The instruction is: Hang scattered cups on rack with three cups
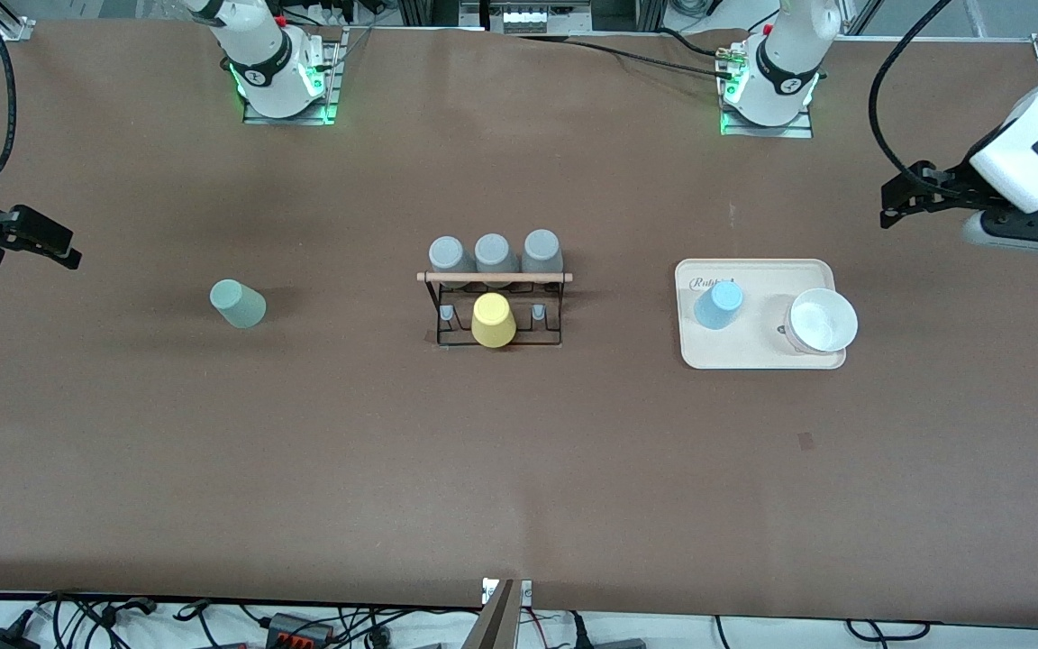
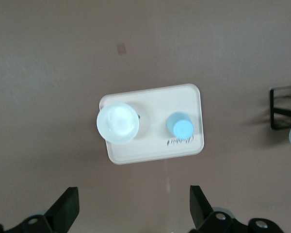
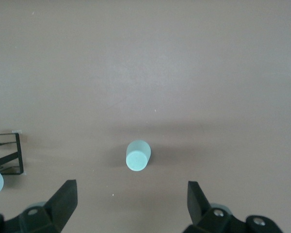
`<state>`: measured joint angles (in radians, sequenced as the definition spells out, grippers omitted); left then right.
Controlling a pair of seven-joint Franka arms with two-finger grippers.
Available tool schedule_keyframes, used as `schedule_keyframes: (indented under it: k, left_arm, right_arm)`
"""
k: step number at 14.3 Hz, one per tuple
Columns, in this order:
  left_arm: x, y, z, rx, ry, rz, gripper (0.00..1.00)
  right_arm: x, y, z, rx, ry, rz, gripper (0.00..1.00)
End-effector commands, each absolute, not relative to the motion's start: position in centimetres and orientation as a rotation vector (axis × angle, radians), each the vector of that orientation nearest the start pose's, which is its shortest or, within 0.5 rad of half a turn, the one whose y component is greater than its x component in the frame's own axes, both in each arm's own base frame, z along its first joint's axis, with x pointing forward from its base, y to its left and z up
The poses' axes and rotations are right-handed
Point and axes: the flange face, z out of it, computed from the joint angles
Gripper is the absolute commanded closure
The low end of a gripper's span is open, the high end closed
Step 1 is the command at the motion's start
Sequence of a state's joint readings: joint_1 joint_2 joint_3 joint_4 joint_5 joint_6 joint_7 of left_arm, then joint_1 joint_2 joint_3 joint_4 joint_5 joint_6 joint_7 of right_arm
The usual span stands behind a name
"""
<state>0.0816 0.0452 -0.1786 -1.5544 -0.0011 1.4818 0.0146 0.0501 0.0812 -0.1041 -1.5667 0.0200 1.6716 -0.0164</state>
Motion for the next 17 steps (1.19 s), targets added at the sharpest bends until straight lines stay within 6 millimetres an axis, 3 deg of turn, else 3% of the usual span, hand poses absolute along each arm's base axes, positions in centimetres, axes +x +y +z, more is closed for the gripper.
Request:
schedule_keyframes:
  k: [1,3,5,8,10,13,15,17]
  left_arm:
    - [56.0,-6.4,57.0,-3.136,0.217,0.355,0.00]
    - [56.6,-9.4,56.1,-3.125,0.305,0.373,0.00]
    - [57.0,-10.5,54.0,-3.114,0.358,0.438,0.00]
    - [57.5,-13.2,48.4,-3.073,0.390,0.546,0.00]
    - [57.4,-14.7,44.5,-3.076,0.375,0.495,0.00]
    - [55.0,-14.8,38.5,-3.082,0.364,0.425,0.00]
    - [53.1,-14.7,35.3,-3.094,0.356,0.337,0.00]
    - [50.9,-15.3,32.2,-3.103,0.381,0.260,0.00]
  right_arm:
    - [58.5,-2.2,58.9,-3.124,0.052,0.011,0.00]
    - [58.8,-1.8,58.0,-3.125,0.038,0.034,0.00]
    - [59.5,-2.4,55.1,-3.124,0.060,0.127,0.00]
    - [60.0,-1.8,53.8,-3.128,0.041,0.164,0.00]
    - [60.9,-0.4,51.9,-3.146,0.000,0.194,0.00]
    - [60.8,0.4,51.1,-3.147,-0.019,0.233,0.00]
    - [60.0,1.1,47.9,-3.147,0.070,0.322,0.00]
    - [59.6,1.0,46.2,-3.145,0.103,0.356,0.00]
